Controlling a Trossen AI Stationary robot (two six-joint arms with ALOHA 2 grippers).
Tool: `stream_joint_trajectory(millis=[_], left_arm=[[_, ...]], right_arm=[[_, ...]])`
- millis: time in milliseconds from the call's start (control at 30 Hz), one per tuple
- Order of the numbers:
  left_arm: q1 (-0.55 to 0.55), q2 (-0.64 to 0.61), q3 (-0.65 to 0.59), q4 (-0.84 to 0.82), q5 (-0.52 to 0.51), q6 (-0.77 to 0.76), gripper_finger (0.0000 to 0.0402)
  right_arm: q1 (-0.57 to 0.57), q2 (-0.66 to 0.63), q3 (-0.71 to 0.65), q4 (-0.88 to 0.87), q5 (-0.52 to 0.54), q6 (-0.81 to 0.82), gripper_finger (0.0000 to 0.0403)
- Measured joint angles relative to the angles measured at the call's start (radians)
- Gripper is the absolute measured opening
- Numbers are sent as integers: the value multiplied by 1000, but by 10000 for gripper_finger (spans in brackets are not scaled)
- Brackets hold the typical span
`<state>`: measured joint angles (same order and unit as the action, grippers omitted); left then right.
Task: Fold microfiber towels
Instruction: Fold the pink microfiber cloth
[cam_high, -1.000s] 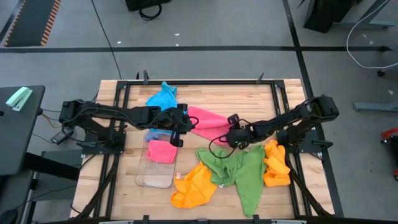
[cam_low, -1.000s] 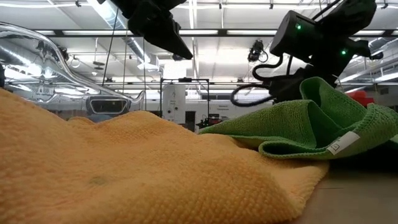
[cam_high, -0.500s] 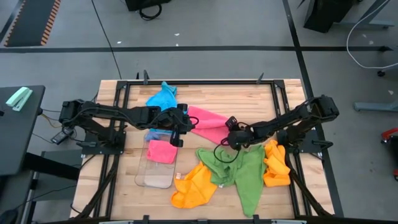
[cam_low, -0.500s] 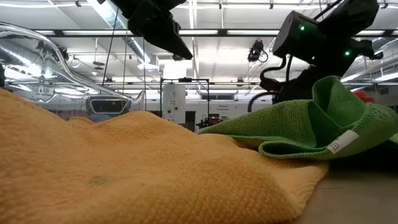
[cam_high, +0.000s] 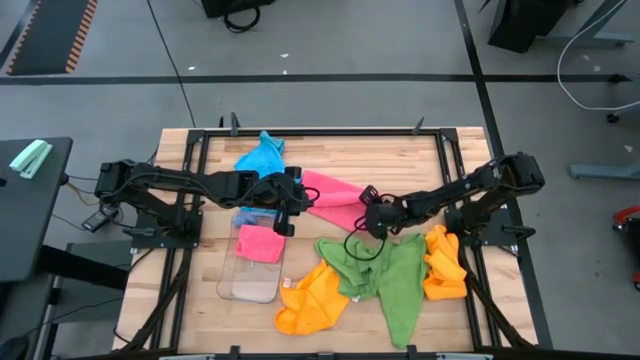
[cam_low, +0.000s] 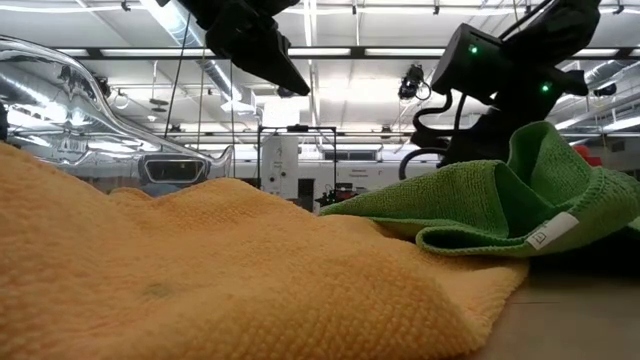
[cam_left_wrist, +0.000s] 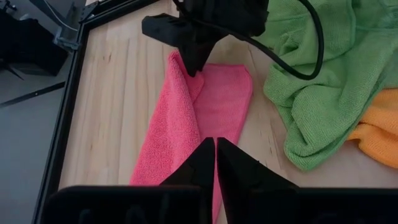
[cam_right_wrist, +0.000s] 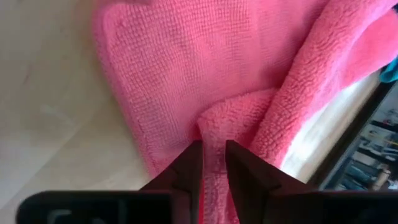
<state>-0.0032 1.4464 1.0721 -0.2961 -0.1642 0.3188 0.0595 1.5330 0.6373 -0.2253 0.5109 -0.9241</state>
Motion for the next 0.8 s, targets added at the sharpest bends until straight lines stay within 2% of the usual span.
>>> stream_joint_trajectory(millis=[233,567,800], left_arm=[[0,0,0,0,0,-1,14],[0,0,0,0,0,4,26],[-1,0,0,1,0,-10,15]], right_arm=[[-5,0,0,20,-39,21,44],[-34,-43,0,46,-152,205,42],[-73,-26,0,59,-204,267,42]])
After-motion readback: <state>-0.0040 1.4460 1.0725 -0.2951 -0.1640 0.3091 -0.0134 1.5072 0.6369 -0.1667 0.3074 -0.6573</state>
